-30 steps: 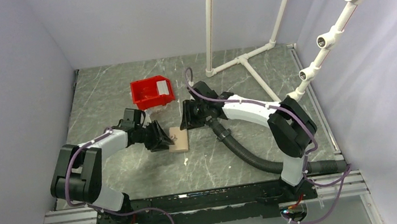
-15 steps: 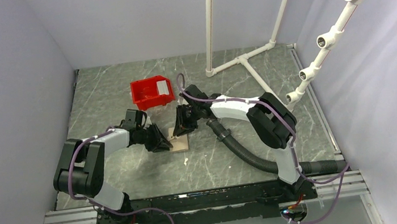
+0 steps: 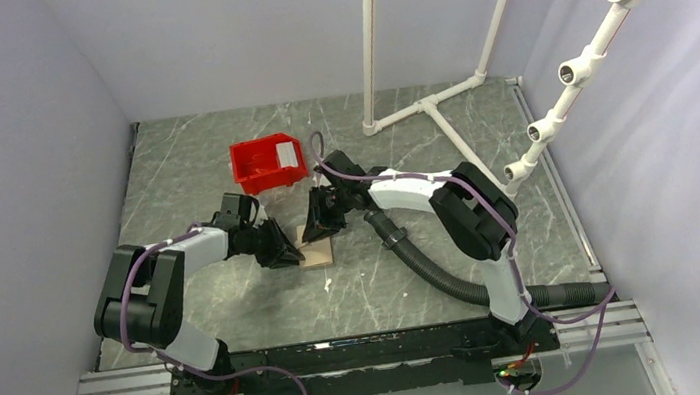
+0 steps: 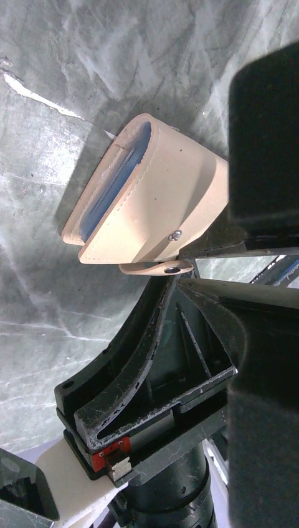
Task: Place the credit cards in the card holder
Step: Close the card holder at the center of the board.
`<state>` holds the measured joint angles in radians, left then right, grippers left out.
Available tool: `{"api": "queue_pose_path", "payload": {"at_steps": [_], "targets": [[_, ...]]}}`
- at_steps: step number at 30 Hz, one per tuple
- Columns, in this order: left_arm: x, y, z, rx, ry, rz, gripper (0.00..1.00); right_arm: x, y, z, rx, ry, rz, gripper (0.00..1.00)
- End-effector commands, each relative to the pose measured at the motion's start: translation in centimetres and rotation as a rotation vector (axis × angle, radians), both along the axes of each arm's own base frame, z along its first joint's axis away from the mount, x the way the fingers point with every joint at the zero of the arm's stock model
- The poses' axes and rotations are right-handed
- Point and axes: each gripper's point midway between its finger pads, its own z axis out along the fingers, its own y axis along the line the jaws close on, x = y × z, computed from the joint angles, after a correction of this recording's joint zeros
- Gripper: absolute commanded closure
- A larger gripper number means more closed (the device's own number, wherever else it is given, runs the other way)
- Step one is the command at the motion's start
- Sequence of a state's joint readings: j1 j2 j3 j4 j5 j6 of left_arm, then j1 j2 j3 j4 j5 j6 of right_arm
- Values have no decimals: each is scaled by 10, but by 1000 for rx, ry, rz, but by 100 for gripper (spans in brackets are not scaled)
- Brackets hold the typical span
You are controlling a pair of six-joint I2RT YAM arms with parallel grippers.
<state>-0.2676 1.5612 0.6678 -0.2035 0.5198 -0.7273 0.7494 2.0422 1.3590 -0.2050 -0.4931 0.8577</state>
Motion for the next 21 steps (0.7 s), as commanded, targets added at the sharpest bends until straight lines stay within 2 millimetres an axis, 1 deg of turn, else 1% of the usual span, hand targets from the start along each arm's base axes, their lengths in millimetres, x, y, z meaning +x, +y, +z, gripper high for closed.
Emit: {"api": "queue_pose_path", "payload": {"at_steps": [1, 3, 4, 17, 18, 21], "targets": [[-6, 16, -23, 103, 17, 26, 75, 9, 14, 18, 65, -29, 8, 81], [-6, 16, -24, 103, 18, 25, 75, 9, 14, 17, 64, -29, 9, 86], [-6, 16, -24, 102, 18, 26, 76, 9, 14, 17, 65, -28, 9, 87], [-9, 16, -25, 98, 16, 23, 77, 11, 17, 12, 63, -15, 16, 85], [-9, 16, -26, 99, 19, 24, 77, 11, 17, 11, 62, -15, 18, 87], [-9, 16, -25, 103, 18, 23, 77, 11, 15, 13, 54, -23, 14, 100]]}}
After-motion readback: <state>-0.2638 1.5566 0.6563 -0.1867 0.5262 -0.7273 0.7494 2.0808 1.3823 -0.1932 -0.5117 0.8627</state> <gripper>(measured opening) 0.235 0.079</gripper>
